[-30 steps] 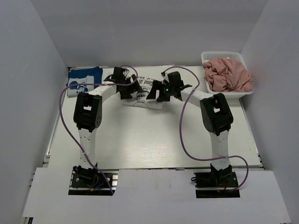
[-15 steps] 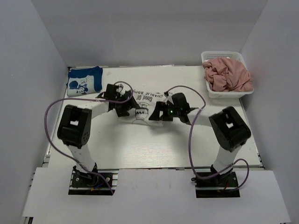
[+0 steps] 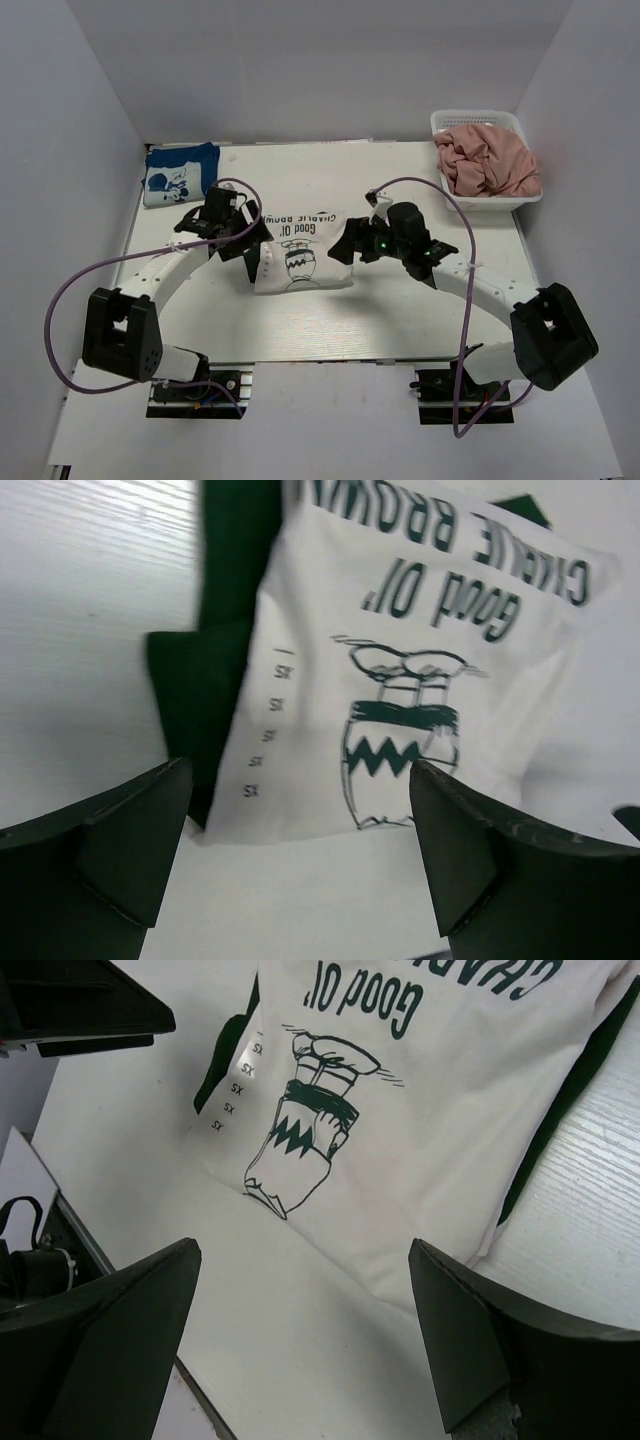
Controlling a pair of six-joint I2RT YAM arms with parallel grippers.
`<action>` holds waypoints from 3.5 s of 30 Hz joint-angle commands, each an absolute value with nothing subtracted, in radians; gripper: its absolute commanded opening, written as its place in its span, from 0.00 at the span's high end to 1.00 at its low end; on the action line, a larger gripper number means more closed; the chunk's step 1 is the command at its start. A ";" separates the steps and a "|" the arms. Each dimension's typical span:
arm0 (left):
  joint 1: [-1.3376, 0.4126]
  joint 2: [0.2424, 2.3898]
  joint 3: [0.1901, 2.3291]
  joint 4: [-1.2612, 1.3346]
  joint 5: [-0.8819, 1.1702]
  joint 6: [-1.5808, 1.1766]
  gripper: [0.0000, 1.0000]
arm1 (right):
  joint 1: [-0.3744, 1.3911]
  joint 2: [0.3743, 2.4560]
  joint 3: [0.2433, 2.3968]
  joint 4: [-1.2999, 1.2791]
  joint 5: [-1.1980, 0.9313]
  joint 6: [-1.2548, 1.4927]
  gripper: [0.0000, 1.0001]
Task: Fold and stack the t-shirts
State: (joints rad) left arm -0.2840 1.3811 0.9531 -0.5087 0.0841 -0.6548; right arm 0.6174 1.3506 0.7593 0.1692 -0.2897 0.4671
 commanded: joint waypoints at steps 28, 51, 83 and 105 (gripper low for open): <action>-0.296 1.839 1.014 -0.227 0.183 -0.414 1.00 | 0.612 1.312 0.773 0.067 -0.186 0.422 0.10; -0.222 1.766 1.640 -0.425 -0.440 0.106 1.00 | 0.612 1.108 0.672 0.025 0.138 0.408 0.10; 0.061 2.061 2.198 -0.588 -0.239 0.169 1.00 | 0.612 1.134 0.721 0.012 0.172 0.380 0.10; 0.270 2.419 2.326 -0.396 -0.321 0.046 0.00 | 0.612 1.427 0.923 0.002 0.146 0.391 0.10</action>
State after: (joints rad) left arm 0.2676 2.5095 2.3123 -0.4538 -0.2920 0.0780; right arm 0.6147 1.4273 0.8810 -0.0090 0.1577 0.3843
